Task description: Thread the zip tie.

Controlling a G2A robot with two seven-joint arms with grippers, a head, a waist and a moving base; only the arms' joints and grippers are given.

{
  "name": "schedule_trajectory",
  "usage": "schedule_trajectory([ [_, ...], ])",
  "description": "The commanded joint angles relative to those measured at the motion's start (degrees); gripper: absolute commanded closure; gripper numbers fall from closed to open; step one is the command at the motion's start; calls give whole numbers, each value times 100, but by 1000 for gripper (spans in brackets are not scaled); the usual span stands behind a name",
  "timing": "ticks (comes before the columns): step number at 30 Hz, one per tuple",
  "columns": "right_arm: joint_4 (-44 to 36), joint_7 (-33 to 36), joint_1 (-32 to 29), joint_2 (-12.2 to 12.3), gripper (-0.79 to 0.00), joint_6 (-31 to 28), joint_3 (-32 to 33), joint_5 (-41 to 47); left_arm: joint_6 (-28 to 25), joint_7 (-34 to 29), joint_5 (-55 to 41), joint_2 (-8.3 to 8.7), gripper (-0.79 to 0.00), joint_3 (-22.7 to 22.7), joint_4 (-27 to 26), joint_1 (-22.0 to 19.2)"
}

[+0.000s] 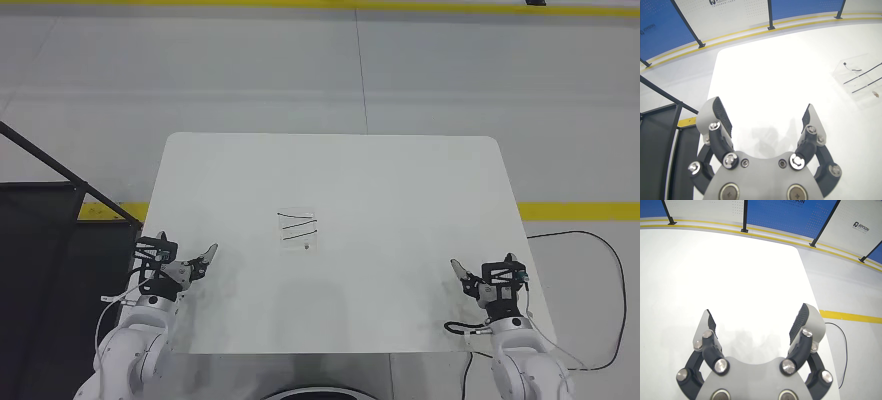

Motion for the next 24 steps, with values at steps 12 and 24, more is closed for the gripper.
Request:
schedule_trajectory([
  [12, 0, 0, 0, 0, -784, 0, 0, 0, 0, 0, 0, 0, -785, 0, 0, 0],
  [24, -287, 575, 351, 12, -785, -937, -176, 297, -1136, 261, -1149, 15, -785, -357, 4, -116],
])
